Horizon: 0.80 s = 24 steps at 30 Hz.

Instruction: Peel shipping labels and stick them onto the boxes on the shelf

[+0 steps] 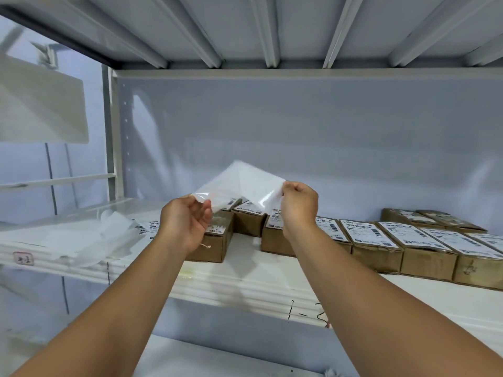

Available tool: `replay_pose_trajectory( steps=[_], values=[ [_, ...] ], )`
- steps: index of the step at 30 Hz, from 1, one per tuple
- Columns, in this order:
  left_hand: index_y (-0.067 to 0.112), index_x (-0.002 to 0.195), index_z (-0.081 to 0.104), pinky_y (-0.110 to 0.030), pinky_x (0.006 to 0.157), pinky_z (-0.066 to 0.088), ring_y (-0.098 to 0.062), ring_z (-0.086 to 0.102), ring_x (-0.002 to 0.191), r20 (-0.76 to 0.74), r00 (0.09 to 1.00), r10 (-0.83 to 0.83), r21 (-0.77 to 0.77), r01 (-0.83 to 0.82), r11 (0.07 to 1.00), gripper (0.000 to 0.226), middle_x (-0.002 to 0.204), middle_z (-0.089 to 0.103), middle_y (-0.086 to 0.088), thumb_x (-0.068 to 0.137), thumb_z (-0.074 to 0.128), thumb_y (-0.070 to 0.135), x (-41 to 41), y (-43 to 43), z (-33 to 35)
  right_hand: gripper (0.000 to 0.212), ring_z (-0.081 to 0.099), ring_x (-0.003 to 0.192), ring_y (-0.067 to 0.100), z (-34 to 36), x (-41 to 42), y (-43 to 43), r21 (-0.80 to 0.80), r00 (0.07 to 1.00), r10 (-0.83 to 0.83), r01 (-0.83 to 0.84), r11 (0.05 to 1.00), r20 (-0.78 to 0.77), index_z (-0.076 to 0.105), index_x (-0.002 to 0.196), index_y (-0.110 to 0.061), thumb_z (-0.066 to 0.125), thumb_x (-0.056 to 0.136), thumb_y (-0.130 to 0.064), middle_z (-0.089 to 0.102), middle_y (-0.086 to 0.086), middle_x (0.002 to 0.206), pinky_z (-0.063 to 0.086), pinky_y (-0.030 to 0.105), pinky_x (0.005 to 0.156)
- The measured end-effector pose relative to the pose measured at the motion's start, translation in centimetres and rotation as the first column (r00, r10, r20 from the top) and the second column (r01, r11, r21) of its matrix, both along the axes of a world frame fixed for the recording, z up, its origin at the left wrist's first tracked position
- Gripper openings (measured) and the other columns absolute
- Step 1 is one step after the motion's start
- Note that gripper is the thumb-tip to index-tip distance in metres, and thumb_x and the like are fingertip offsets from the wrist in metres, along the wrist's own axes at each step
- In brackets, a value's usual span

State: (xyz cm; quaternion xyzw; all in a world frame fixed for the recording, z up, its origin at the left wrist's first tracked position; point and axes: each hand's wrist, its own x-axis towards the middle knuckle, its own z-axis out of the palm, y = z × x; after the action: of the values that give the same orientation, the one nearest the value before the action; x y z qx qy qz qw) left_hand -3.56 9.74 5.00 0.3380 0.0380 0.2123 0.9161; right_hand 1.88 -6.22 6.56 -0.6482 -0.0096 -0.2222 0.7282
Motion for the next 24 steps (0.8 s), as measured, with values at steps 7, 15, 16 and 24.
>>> replay_pose_trajectory(
  steps=[7, 15, 16, 24],
  values=[
    [-0.001, 0.097, 0.045, -0.025, 0.062, 0.055, -0.021, 0.068, 0.069, 0.037, 0.991, 0.131, -0.042, -0.13, 0.991, 0.021, 0.083, 0.062, -0.017, 0.099, 0.024, 0.001, -0.2, 3.8, -0.6, 0.026, 0.038, 0.051, 0.015, -0.2, 1.1, -2.2, 0.064, 0.997, -0.009, 0.014, 0.998, -0.072, 0.057, 0.072, -0.021, 0.047, 0.095, -0.015, 0.049, 0.001, 0.067, 0.029, 0.025, 0.047],
    [0.02, 0.083, 0.051, -0.014, 0.074, 0.046, -0.025, 0.065, 0.083, 0.207, 0.846, 0.491, 0.722, -0.471, 0.507, 0.012, 0.089, 0.061, -0.006, 0.092, 0.047, 0.014, 0.5, 5.9, -2.7, 0.017, 0.066, 0.067, 0.016, 0.2, -1.0, -0.4, -0.024, 0.985, -0.021, 0.026, 0.999, 0.171, 0.055, 0.089, -0.02, 0.041, 0.098, -0.021, 0.065, -0.001, 0.072, 0.054, 0.029, 0.067],
    [0.017, 0.085, 0.054, -0.009, 0.067, 0.041, -0.023, 0.062, 0.079, 0.272, 0.801, 0.533, 0.849, -0.461, 0.259, 0.011, 0.086, 0.061, -0.004, 0.093, 0.048, 0.013, 0.4, 6.0, -3.1, 0.017, 0.067, 0.072, 0.016, 0.2, -1.1, 0.1, -0.06, 0.981, -0.017, 0.029, 0.998, 0.193, 0.055, 0.087, -0.022, 0.042, 0.098, -0.022, 0.067, -0.001, 0.076, 0.054, 0.029, 0.07],
    [0.006, 0.13, 0.042, -0.043, 0.079, 0.044, -0.039, 0.051, 0.108, 0.367, 0.693, 0.621, 0.921, -0.176, -0.348, 0.039, 0.128, 0.048, -0.02, 0.093, 0.053, 0.012, -0.1, 10.0, -5.2, 0.014, 0.054, 0.074, 0.012, -0.9, -1.9, 3.7, -0.331, 0.933, 0.051, 0.075, 0.941, 0.356, 0.061, 0.098, -0.019, 0.047, 0.097, -0.022, 0.064, -0.005, 0.087, 0.036, 0.023, 0.064]
  ],
)
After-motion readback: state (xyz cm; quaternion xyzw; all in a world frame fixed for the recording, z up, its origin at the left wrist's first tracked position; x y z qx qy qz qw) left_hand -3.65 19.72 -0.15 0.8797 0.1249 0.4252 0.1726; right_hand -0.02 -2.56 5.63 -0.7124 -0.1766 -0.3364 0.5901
